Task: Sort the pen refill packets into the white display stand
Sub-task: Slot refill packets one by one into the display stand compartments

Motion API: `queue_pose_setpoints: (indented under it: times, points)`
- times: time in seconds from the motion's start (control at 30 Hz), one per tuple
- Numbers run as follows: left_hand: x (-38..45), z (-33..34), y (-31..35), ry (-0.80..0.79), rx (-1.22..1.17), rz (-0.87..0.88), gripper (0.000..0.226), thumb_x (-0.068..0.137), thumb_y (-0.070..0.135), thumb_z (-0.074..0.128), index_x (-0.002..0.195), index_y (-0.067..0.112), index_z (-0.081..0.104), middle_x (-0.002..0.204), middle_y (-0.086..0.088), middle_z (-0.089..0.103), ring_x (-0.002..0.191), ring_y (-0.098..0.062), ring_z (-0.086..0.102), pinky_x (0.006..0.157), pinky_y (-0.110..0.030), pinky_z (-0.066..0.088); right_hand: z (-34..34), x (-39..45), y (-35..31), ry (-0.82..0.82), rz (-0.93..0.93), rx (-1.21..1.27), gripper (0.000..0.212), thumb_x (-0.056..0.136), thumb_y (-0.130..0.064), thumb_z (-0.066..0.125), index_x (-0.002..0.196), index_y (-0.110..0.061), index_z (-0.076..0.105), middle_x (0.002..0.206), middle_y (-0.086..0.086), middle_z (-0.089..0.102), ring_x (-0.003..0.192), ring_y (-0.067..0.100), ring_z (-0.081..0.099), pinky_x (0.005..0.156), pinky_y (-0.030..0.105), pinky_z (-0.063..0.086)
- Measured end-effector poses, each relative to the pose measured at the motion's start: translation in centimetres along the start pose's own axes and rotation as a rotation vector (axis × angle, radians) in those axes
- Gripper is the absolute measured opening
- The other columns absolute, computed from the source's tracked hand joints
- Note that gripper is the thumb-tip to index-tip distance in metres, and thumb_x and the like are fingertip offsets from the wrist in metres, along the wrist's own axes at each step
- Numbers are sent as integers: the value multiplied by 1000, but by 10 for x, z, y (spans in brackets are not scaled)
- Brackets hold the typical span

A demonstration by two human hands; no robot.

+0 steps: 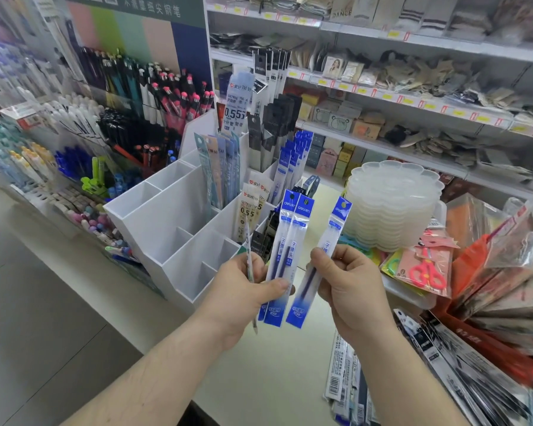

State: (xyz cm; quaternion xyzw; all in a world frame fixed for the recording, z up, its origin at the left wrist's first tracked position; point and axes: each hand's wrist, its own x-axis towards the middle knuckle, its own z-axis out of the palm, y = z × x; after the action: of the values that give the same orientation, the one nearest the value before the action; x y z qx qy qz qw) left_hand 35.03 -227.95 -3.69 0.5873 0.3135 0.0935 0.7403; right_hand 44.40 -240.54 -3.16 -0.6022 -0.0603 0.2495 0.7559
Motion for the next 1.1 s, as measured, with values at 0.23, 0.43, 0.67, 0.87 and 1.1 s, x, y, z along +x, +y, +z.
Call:
queue_pose_setpoints:
  times: [0.23,0.43,0.67,0.87,1.1]
  points:
    - [3,-2,-7,26,-43,22,45,77,-5,76,70,11,35,84,-14,75,89,-31,75,73,-41,55,-4,-2,5,5,22,-16,25,100,-21,51,85,-4,63,54,2,58,41,9,44,47,23,37]
    - [1,-6,-9,-43,39,66,40,86,2,70,69,13,36,83,-21,63,91,-32,74,72,-39,57,5,-2,8,13,-42,-125,19,97,-15,59,83,-4,64,54,4,61,41,11,50,43,22,41]
    - [-1,-13,3,-169,199,63,46,81,0,77,56,29,51,83,-19,70,86,-34,74,69,-34,56,18,-1,9,-80,-3,-191,19,98,-8,58,88,-11,73,61,15,63,44,16,51,43,23,43]
    - [3,-21,17,-289,342,-78,26,85,4,73,89,25,59,91,-2,76,90,-24,75,93,-49,56,14,8,7,-222,133,-250,13,97,-10,59,98,-2,69,70,9,67,49,12,49,51,26,37]
    - [20,-31,17,-92,218,-12,37,87,-3,69,73,15,41,83,4,76,81,-18,73,70,-34,59,14,28,-9,-28,125,-112,14,93,1,60,80,-2,65,61,9,59,47,15,52,48,25,42]
